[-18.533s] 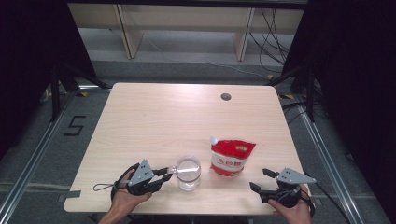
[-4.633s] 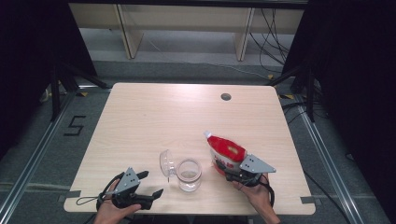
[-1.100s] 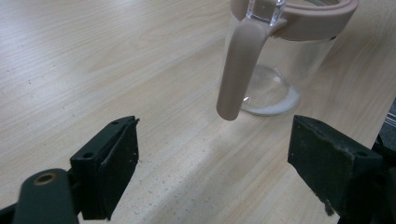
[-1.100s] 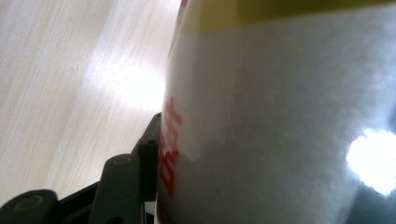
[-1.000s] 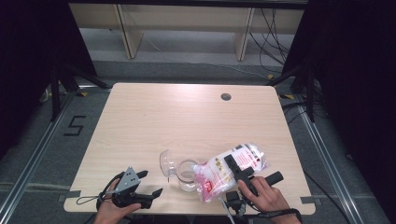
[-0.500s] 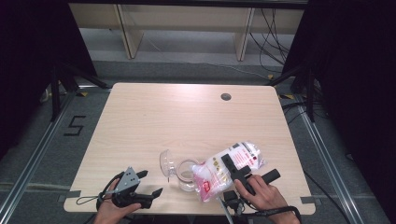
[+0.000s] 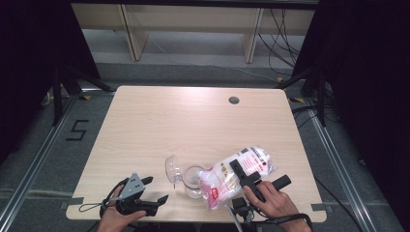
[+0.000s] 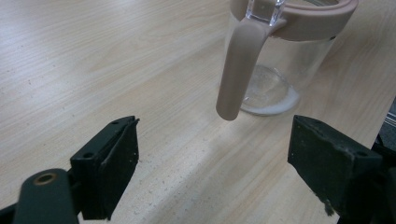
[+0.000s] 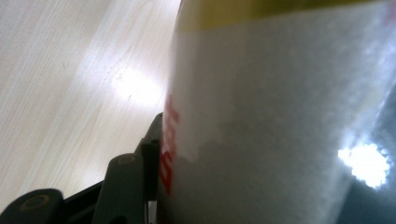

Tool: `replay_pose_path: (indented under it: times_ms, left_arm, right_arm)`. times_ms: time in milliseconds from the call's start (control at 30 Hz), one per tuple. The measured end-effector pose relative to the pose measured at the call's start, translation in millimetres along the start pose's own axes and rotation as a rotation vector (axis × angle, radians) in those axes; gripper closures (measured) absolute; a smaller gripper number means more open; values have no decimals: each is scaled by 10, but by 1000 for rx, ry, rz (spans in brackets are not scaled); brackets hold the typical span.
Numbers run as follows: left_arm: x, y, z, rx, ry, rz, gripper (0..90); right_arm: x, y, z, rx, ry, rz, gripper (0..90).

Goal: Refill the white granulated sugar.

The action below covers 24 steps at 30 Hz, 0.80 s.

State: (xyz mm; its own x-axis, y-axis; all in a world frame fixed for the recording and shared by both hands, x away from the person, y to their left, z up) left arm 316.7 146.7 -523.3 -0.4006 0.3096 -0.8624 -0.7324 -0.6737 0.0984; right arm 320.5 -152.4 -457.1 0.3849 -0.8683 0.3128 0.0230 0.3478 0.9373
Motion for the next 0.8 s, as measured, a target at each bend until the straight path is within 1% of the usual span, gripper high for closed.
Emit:
replay_pose_path:
  times_ms: [67,100,167,233,267,300,367,400,533,600,667,700,767,800]
  left_arm:
    - [-2,3,0,1,1,0,162]
    - [0,7,-2,2,0,2,162]
    - [0,9,-3,2,1,6,162]
    - [-6,1,6,-4,0,0,162]
    - [-7,8,3,-3,6,13,162]
    - [-4,1,8,-5,0,8,162]
    - [-6,8,3,-3,5,11,162]
    - [-5,2,6,-3,0,-1,162]
    - [-4,4,4,-2,0,3,162]
    - [-4,4,1,0,3,6,162]
    - [-4,4,-1,3,3,4,162]
    - [-4,3,-1,3,3,3,162]
    - [-5,6,-3,3,7,10,162]
    - [-2,4,4,-2,1,9,162]
  right_arm:
    - [-1,-4,1,-1,1,6,510]
    - [-2,-12,2,-7,-2,-4,510]
    - [-10,12,4,-3,5,24,511]
    - [-14,-10,13,-7,-4,-9,512]
    - [-15,-18,21,-5,-11,-19,512]
    - [-30,15,13,1,5,22,512]
    - [-39,10,14,-3,10,18,512]
    - [-41,20,13,-10,12,28,513]
    - [-45,28,3,-13,17,40,514]
    - [-45,33,0,1,17,42,515]
    - [-48,14,-3,0,9,29,515]
    - [-55,33,-7,5,15,46,516]
    - [-63,43,-12,1,18,39,517]
    - [-67,51,-11,4,19,36,517]
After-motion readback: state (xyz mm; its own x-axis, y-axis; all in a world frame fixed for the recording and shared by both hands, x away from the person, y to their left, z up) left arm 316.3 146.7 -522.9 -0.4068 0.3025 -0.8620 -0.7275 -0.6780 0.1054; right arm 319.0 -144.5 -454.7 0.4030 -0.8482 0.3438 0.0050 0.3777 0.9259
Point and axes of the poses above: each handheld gripper's, and its own axes: z roughly backward along the jaws, x roughly out of its underside, y roughly to its right, the point moved 5 cm from there along -z, roughly forward along the jaws, and after that the axes turned 2 degrees about x, right-handed, at the moved point
